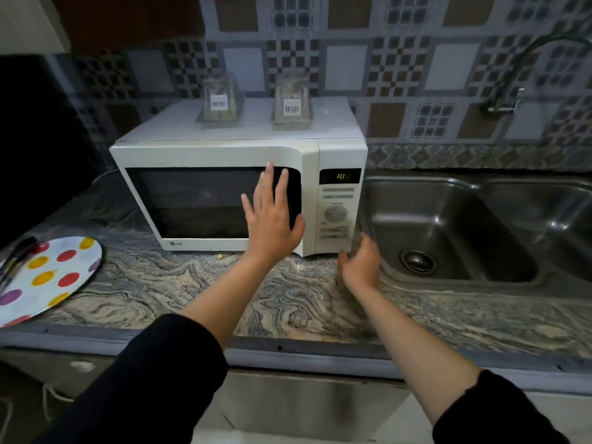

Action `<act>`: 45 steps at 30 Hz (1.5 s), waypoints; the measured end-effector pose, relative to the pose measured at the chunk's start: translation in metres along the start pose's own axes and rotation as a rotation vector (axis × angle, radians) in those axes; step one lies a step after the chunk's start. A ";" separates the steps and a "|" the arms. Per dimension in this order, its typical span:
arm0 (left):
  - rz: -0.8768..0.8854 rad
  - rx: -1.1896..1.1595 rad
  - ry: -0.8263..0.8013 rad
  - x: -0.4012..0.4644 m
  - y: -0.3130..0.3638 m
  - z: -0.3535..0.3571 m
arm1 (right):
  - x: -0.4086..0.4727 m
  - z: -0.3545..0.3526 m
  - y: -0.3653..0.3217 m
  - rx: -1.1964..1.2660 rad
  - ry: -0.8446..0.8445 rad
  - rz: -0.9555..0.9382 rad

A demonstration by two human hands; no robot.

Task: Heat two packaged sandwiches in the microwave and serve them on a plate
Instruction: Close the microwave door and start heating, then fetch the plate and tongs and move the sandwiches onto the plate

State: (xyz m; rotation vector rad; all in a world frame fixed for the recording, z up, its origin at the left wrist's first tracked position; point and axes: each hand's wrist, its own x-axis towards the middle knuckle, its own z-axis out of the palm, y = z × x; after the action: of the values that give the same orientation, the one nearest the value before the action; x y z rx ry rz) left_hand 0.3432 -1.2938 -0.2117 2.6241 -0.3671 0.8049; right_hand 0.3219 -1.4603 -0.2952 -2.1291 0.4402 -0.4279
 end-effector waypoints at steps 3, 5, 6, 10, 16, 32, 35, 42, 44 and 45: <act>0.063 0.037 0.071 0.032 0.014 -0.010 | 0.021 0.004 0.000 0.048 -0.032 -0.028; 0.088 0.068 0.071 0.046 0.018 -0.014 | 0.031 0.007 0.000 0.053 -0.085 -0.033; 0.094 0.088 0.067 0.053 0.021 -0.013 | 0.037 0.007 -0.002 0.059 -0.106 -0.046; 0.105 0.046 0.086 0.059 0.019 -0.012 | 0.041 0.006 -0.007 0.072 -0.099 -0.100; 0.089 0.005 0.159 0.058 0.024 -0.007 | 0.048 0.007 0.000 0.078 -0.091 -0.145; -0.013 0.023 0.145 0.052 0.036 -0.004 | 0.065 -0.047 -0.055 -0.147 0.171 -0.706; -0.028 0.020 0.149 0.051 0.038 -0.002 | 0.077 -0.065 -0.091 -0.275 0.156 -0.854; -0.069 0.050 0.169 0.049 0.043 0.000 | 0.081 -0.076 -0.140 -0.644 -0.081 -0.911; -0.113 0.030 0.249 0.046 0.046 0.006 | 0.078 -0.074 -0.141 -0.681 -0.082 -0.908; -0.150 -0.002 0.305 0.044 0.048 0.009 | 0.078 -0.074 -0.141 -0.682 -0.072 -0.908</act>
State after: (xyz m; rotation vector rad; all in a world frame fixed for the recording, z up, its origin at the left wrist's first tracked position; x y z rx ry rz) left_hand 0.3667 -1.3467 -0.1804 2.4389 -0.0853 1.1285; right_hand 0.3778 -1.4722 -0.1276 -2.9306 -0.5529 -0.7731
